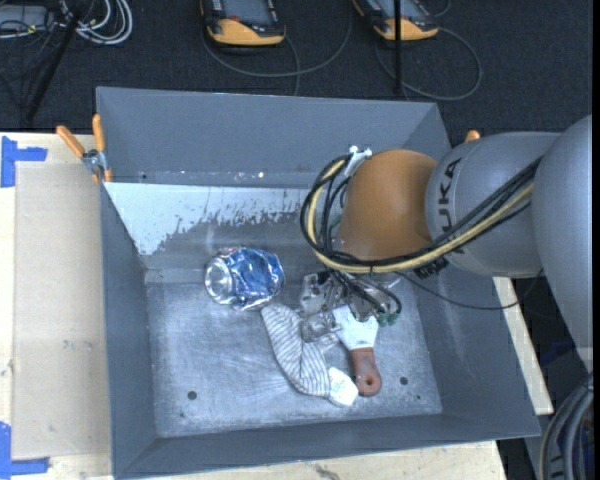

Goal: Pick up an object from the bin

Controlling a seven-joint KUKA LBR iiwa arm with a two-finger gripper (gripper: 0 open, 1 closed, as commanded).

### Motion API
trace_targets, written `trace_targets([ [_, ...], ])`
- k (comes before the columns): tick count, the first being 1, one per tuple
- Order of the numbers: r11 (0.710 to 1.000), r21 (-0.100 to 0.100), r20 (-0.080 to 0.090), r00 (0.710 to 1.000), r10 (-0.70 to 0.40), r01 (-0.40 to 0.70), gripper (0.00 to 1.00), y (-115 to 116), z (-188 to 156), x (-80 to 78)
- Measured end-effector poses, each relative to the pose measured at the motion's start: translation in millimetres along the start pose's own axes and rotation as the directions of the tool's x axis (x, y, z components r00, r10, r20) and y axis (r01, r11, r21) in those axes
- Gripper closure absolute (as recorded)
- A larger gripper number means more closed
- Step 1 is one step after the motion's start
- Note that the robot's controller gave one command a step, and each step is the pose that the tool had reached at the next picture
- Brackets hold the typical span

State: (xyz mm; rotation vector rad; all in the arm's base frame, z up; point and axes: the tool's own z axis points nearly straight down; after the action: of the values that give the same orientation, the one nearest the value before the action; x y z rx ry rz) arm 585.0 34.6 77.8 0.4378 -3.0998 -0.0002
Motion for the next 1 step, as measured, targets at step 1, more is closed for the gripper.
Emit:
trace_targets([
  [1, 1.000, 0.000, 0.000, 1.000, 0.000, 0.000, 1.00, -0.1, 0.0, 0.0],
])
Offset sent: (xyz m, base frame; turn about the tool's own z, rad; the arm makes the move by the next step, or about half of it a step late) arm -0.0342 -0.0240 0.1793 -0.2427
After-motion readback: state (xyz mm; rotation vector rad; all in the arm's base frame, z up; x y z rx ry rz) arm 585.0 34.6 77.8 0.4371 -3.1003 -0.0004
